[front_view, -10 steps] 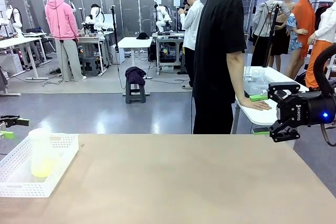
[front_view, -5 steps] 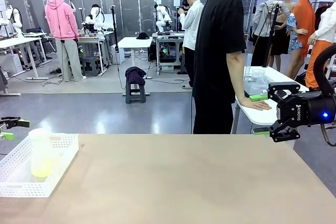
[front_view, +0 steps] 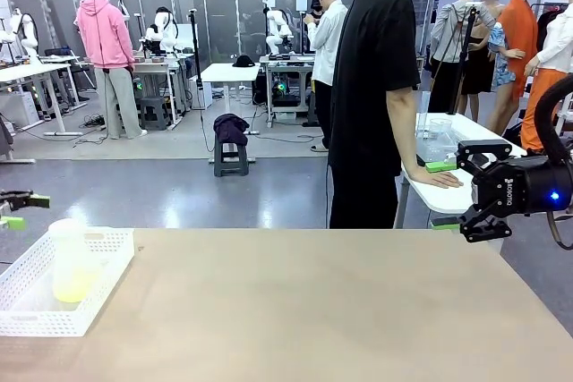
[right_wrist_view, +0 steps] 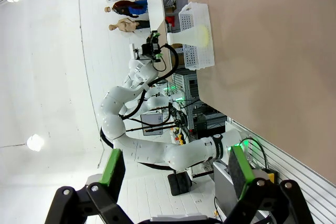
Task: Prepare the solutions needed for the experiment.
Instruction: When the human places the Big flask in the center of the table, pick up the Big flask and place it in the left Organizing basket.
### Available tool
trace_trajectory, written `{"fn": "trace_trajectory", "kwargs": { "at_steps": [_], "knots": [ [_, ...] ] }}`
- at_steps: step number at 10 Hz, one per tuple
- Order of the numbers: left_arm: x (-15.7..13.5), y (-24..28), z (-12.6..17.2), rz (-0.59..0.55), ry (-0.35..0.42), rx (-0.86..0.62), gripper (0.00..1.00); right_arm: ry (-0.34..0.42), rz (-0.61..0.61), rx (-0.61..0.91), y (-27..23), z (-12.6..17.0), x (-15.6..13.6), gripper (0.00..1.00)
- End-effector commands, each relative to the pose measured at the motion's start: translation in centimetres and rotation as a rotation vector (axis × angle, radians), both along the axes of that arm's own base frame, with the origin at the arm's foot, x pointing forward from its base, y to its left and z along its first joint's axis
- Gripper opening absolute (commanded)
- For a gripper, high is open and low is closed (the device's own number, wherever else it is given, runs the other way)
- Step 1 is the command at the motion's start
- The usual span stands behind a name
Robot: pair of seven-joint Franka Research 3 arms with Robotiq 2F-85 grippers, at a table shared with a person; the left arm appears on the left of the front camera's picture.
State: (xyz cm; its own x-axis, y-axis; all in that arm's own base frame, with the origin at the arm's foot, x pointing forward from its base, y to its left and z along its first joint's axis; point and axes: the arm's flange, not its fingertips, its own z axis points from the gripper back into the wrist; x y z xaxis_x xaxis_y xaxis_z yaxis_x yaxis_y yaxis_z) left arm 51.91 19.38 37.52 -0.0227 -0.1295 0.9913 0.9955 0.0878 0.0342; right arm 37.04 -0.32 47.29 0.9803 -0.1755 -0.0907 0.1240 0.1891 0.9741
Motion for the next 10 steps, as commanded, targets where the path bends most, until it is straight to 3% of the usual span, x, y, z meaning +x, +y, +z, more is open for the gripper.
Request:
{"fn": "trace_trajectory", "kwargs": {
  "at_steps": [1, 3, 4, 5, 6, 8, 9, 10],
  "knots": [
    [-1.4, -2.9, 5.9, 0.012, 0.020, 0.054, 1.00, -0.010, 0.001, 0.010, 0.0, 0.1, 0.0, 1.00],
    [-1.2, -7.1, 9.1, -0.133, 0.051, 0.051, 1.00, -0.010, 0.001, 0.010, 0.0, 0.1, 0.0, 1.00],
    [-1.3, -9.7, 10.6, -0.175, 0.188, -0.005, 1.00, -0.010, 0.001, 0.010, 0.0, 0.1, 0.0, 1.00],
    [-0.9, -11.6, 11.6, -0.245, 0.388, -0.091, 1.00, -0.010, 0.001, 0.010, 0.0, 0.1, 0.0, 1.00],
    [-0.5, -12.9, 12.2, -0.188, 0.450, -0.045, 1.00, -0.010, 0.001, 0.010, 0.0, 0.1, 0.0, 1.00],
    [-0.6, -14.7, 12.4, -0.187, 0.593, -0.037, 1.00, -0.010, 0.001, 0.010, 0.0, 0.1, 0.0, 1.00],
    [-0.7, -15.0, 12.4, -0.330, 0.640, -0.080, 1.00, -0.010, 0.001, 0.010, 0.0, 0.1, 0.0, 1.00],
    [1.2, -12.2, 12.4, -0.465, 0.613, 0.026, 1.00, -0.010, 0.001, 0.010, 0.0, 0.1, 0.0, 1.00]
  ]
}}
